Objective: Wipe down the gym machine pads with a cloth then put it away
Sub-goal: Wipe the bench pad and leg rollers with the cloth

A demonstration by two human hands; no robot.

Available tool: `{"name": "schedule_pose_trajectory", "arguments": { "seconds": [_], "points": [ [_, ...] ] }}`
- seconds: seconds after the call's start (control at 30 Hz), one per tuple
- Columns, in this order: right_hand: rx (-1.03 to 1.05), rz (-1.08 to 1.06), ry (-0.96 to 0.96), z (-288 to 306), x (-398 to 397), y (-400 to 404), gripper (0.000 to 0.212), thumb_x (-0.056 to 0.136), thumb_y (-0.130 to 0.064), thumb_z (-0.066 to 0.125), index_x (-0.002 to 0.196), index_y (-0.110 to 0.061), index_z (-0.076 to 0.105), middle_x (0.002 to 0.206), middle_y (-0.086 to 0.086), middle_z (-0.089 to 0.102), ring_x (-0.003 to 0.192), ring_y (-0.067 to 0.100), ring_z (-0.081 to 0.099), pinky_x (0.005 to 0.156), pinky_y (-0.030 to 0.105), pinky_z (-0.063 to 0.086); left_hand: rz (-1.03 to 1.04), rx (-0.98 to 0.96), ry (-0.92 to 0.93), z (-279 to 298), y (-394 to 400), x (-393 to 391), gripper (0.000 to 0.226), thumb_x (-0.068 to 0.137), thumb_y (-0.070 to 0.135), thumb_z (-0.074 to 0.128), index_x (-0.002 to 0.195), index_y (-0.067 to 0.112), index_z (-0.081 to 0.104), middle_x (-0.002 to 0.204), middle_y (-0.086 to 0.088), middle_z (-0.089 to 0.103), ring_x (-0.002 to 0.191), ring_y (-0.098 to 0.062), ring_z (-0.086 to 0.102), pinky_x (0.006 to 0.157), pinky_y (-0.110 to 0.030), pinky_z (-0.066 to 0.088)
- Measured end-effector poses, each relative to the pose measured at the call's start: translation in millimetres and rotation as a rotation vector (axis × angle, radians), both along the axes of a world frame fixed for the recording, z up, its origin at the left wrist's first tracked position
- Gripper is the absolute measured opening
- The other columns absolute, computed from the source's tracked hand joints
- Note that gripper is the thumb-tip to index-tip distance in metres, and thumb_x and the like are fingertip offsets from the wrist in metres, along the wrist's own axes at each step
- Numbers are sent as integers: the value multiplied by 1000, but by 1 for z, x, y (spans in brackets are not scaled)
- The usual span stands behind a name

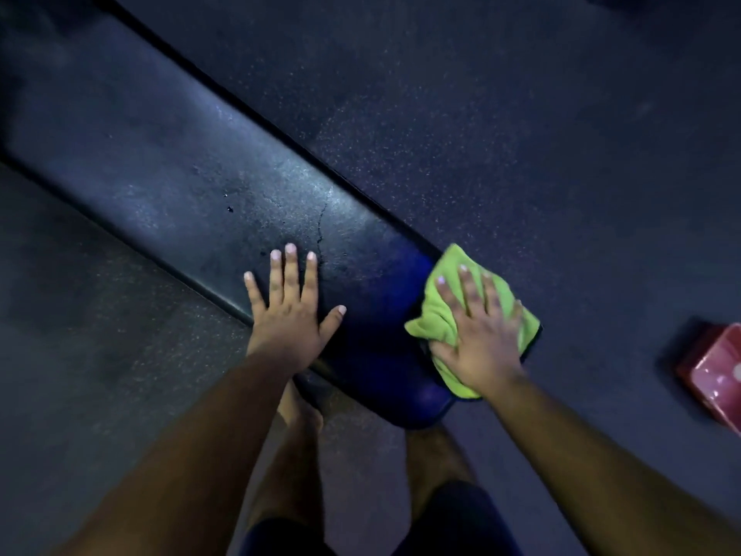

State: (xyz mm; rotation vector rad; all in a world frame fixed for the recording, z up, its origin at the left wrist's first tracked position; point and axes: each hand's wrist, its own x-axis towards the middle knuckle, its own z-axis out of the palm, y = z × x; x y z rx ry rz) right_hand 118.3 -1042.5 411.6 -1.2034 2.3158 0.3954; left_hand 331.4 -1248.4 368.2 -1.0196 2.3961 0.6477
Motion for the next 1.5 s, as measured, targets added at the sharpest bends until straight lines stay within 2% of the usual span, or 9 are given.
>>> {"name": "schedule_pose_trajectory", "arguments": {
  "seconds": [0.13, 0.27, 0.5, 0.77, 0.93, 1.07, 1.23, 1.37, 1.5],
  "points": [
    [-30, -118, 31, -15, 16, -48, 103, 84, -78, 45, 159, -41, -15, 171, -2, -17, 157, 38, -2, 108, 81, 19, 12, 80, -6, 3, -4, -3, 92, 96, 73, 20, 149, 24, -37, 155, -6, -49, 143, -26, -46, 116, -65, -23],
    [-118, -22, -26, -25, 13, -119, 100, 87, -76, 37, 161, -32, -15, 171, -3, -17, 157, 35, 0, 112, 78, 14, -2, 70, -25, 0, -6, -3, 91, 92, 77, 12, 143, 28, -45, 151, -3, -54, 142, -26, -47, 112, -63, -25],
    [56, -109, -42, -4, 41, 27, 102, 78, -83, 33, 157, -45, -20, 168, -7, -26, 155, 37, -16, 101, 85, 26, -8, 100, -52, 9, -5, -5, 92, 96, 75, 17, 146, 25, -42, 149, -5, -55, 139, -26, -50, 115, -65, -24],
    [-61, 182, 47, -26, 35, -72, 106, 88, -82, 26, 160, -20, -20, 166, 4, -32, 154, 45, -12, 101, 89, 8, 5, 12, -12, 2, -3, -3, 93, 96, 71, 24, 151, 26, -37, 154, -4, -50, 143, -25, -46, 115, -64, -25],
    [-112, 148, 33, -20, 25, -17, 115, 79, -84, 35, 163, -19, -8, 170, 2, -19, 158, 29, -10, 111, 81, 7, -7, 35, -66, 6, -3, -4, 95, 96, 71, 24, 151, 25, -37, 154, -6, -50, 143, -27, -46, 115, -63, -25],
    [-27, 109, 38, -12, 45, 39, 104, 82, -80, 35, 164, -26, -1, 172, -1, -11, 158, 33, -7, 106, 85, 11, -6, 21, -80, 10, -1, -6, 94, 94, 73, 18, 151, 23, -38, 154, -9, -50, 142, -28, -46, 116, -66, -22],
    [-139, 379, 22, -23, 26, -64, 99, 91, -73, 39, 163, -23, -7, 169, -1, -23, 157, 34, -11, 106, 85, 14, 2, -31, -57, 4, 1, -4, 94, 93, 71, 20, 153, 24, -35, 158, -8, -46, 145, -28, -43, 116, -65, -22],
    [-213, 166, -3, -27, 27, -124, 99, 84, -75, 44, 162, -35, -3, 169, 9, -22, 158, 32, -5, 115, 73, 8, 1, -29, -32, 1, 1, -2, 92, 94, 66, 24, 155, 24, -31, 160, -7, -42, 147, -26, -40, 114, -62, -25],
    [-232, 372, -37, -18, 82, -13, 108, 79, -69, 59, 164, -33, 3, 172, 8, -8, 158, 26, 6, 119, 57, 19, -3, 11, -35, 5, -2, -1, 85, 101, 56, 27, 152, 25, -33, 160, -8, -42, 146, -24, -41, 117, -64, -22]
  ]
}}
